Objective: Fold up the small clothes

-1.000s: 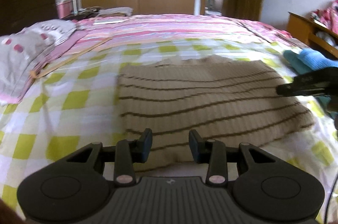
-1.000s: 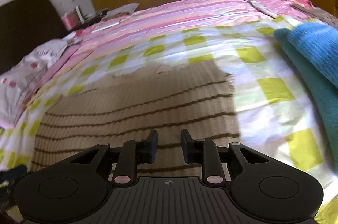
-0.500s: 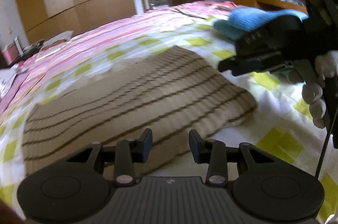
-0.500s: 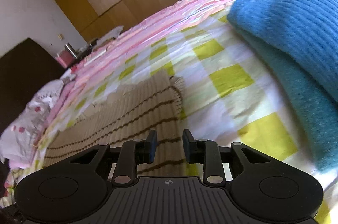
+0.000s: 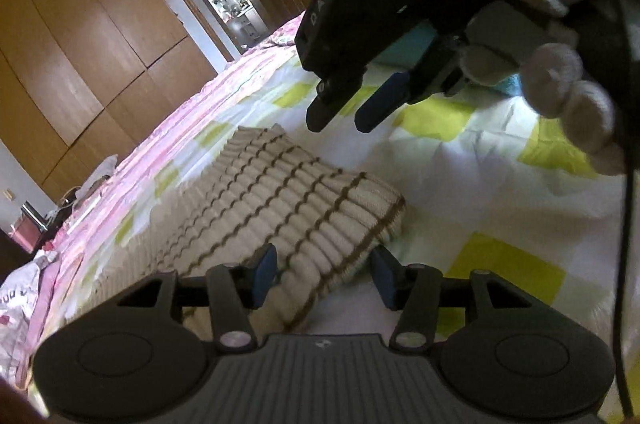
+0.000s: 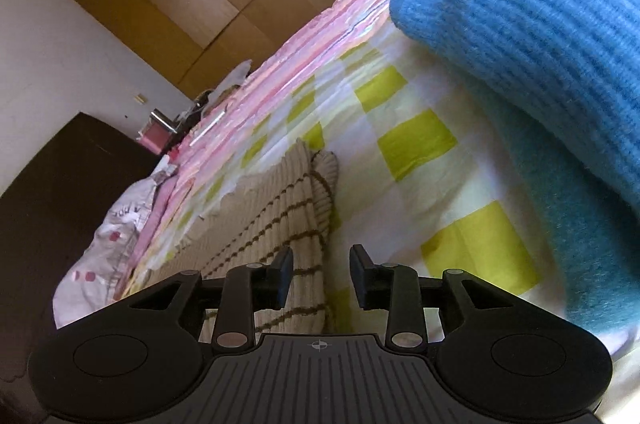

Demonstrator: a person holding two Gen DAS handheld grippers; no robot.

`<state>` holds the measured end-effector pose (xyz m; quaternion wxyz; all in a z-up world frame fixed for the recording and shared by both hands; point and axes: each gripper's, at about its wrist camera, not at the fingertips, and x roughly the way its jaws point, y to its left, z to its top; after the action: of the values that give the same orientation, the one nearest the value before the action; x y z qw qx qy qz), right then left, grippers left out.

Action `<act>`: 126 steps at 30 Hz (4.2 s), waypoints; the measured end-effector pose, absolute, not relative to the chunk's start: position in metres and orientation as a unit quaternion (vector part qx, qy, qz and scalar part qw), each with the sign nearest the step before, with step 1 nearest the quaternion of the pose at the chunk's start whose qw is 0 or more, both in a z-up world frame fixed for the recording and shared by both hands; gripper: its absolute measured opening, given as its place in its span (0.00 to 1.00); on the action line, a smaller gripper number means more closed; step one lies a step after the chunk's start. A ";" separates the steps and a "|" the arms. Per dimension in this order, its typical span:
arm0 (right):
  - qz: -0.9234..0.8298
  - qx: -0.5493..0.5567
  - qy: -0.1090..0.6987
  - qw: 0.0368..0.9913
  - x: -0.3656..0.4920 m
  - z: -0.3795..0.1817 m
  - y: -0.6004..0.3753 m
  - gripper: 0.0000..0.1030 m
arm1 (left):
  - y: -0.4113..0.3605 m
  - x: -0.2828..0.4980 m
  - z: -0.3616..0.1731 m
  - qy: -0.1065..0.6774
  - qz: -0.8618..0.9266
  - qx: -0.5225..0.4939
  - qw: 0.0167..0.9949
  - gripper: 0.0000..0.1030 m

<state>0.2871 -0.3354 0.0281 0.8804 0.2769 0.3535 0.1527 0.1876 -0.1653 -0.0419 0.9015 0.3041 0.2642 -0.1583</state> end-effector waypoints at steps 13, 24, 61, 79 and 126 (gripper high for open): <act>0.153 0.307 0.347 0.873 0.288 0.026 -0.354 0.32 | -0.191 0.214 -0.045 0.251 -0.158 0.305 0.905 0.47; 0.177 0.279 0.358 0.873 0.306 0.026 -0.328 0.37 | -0.163 0.218 -0.029 0.278 -0.192 0.208 0.918 0.27; 0.185 0.317 0.371 0.853 0.381 0.030 -0.301 0.15 | -0.113 0.212 0.004 0.265 -0.214 0.071 0.937 0.21; 0.231 0.269 0.361 0.862 0.376 0.100 -0.179 0.15 | 0.017 0.184 0.040 0.211 -0.143 -0.057 0.965 0.18; 0.320 0.011 0.425 0.846 0.332 0.083 0.055 0.24 | 0.136 0.150 0.001 0.282 -0.062 -0.073 0.955 0.34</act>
<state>0.3319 0.0548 0.0835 0.8464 0.0109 0.4251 0.3204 0.1495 0.1360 0.0010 0.9548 -0.0726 0.2816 -0.0621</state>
